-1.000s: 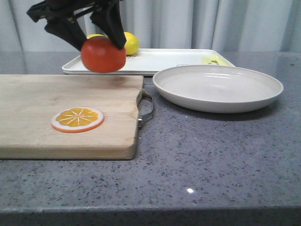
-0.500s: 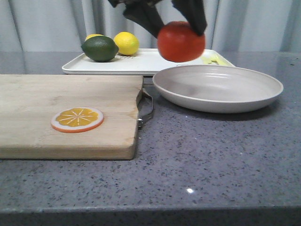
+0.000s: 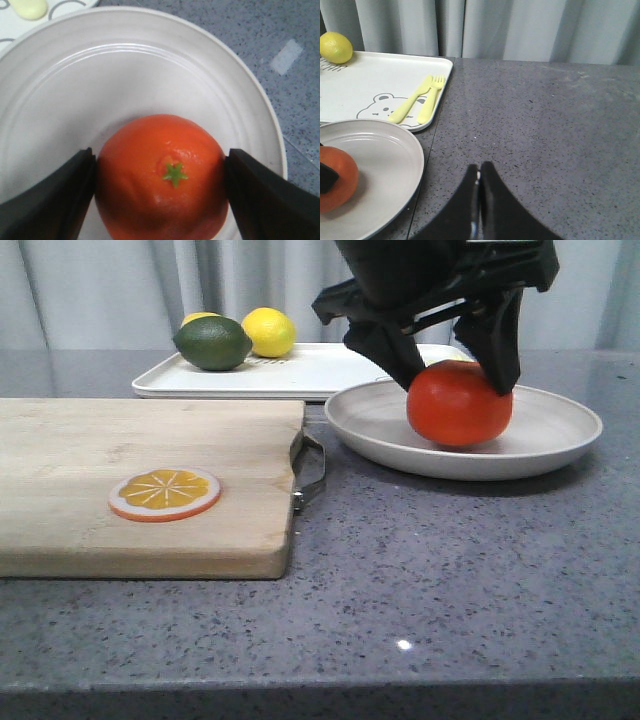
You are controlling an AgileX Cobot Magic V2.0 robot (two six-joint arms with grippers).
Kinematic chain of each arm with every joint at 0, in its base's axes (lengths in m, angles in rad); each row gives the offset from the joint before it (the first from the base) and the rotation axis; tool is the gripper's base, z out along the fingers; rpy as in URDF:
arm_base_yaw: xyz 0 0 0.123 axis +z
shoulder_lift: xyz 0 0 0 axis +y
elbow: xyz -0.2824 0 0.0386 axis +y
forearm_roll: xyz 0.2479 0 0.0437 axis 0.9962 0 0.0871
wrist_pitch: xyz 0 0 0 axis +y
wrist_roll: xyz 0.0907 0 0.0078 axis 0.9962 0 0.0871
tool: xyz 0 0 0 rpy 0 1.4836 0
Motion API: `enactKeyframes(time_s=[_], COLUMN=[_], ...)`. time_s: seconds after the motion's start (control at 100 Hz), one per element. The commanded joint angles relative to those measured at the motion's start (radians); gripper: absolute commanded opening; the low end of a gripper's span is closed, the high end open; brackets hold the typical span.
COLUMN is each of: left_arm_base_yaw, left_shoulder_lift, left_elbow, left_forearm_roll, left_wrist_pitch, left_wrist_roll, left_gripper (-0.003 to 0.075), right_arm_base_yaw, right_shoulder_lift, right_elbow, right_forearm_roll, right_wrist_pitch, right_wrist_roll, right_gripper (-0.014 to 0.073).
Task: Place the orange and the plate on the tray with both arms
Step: 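Lift the tangerine with the left gripper and carry it over the white plate, then lower the tangerine onto the plate and open the left gripper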
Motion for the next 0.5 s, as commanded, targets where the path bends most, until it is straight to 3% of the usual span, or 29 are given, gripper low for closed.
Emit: enactKeyframes(time_s=[0.0,0.16,0.35,0.49], left_arm_base_yaw=[-0.006,-0.006,-0.006,-0.004], left_shoulder_lift=[-0.058,-0.058,-0.058,-0.058], left_elbow=[-0.037,-0.037,-0.037,-0.037], left_forearm_roll=[-0.021,-0.014,-0.003,-0.003], left_wrist_pitch=[-0.043,-0.043,-0.042,-0.042], left_wrist_roll=[0.001,0.001,0.001,0.001], left_gripper=[0.0335,0.0354,0.0519,0.057], right_arm_base_yaw=[-0.005,-0.005,-0.005,-0.005], right_shoulder_lift=[0.005,0.005,0.005,0.005], right_elbow=[-0.037,-0.037,-0.037,-0.037], right_forearm_roll=[-0.011,-0.011,-0.011,-0.011], right_wrist_pitch=[-0.085,-0.085,-0.085,-0.084], right_wrist_roll=[-0.004,-0.004,-0.004,-0.004], right_gripper=[-0.0067,-0.0067,-0.0067,-0.0067])
